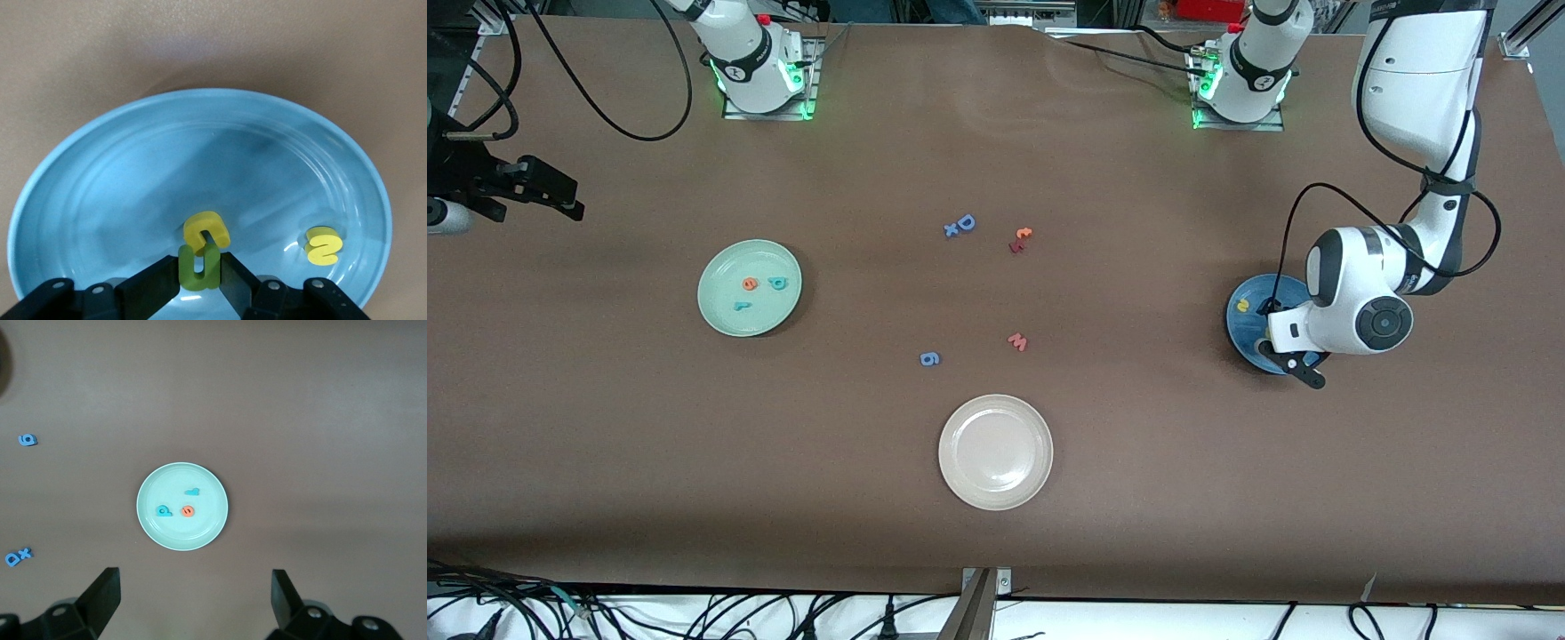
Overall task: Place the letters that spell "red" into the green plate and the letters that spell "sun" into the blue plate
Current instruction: 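Open the left gripper to drop the green letter onto the blue plate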
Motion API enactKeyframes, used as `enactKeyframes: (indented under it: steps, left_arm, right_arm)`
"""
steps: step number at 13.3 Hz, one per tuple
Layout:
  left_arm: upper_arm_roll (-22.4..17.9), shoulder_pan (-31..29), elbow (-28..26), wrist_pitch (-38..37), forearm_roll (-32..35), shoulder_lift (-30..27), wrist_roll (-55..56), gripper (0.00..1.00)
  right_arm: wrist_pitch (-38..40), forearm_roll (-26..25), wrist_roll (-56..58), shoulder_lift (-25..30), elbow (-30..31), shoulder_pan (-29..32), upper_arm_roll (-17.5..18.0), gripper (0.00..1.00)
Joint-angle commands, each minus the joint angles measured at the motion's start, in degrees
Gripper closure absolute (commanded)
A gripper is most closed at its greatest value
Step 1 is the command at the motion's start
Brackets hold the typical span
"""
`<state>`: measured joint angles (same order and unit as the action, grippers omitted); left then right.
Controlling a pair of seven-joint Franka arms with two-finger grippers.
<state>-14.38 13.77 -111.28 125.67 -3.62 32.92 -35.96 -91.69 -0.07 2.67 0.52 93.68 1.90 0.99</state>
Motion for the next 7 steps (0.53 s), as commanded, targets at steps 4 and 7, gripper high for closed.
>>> enactKeyframes:
  steps: [4, 7]
  left_arm:
    - [0.2, -0.8, 0.2, 0.8, 0.3, 0.2, -2.1, 0.00]
    - [0.3, -0.8, 1.5, -1.6, 0.3, -1.9, -2.0, 0.00]
  right_arm:
    - [0.6, -0.2, 0.5, -0.3, -0.8, -0.6, -0.5, 0.00]
    - [0.7, -0.2, 0.6, -0.4, -0.8, -0.6, -0.5, 0.00]
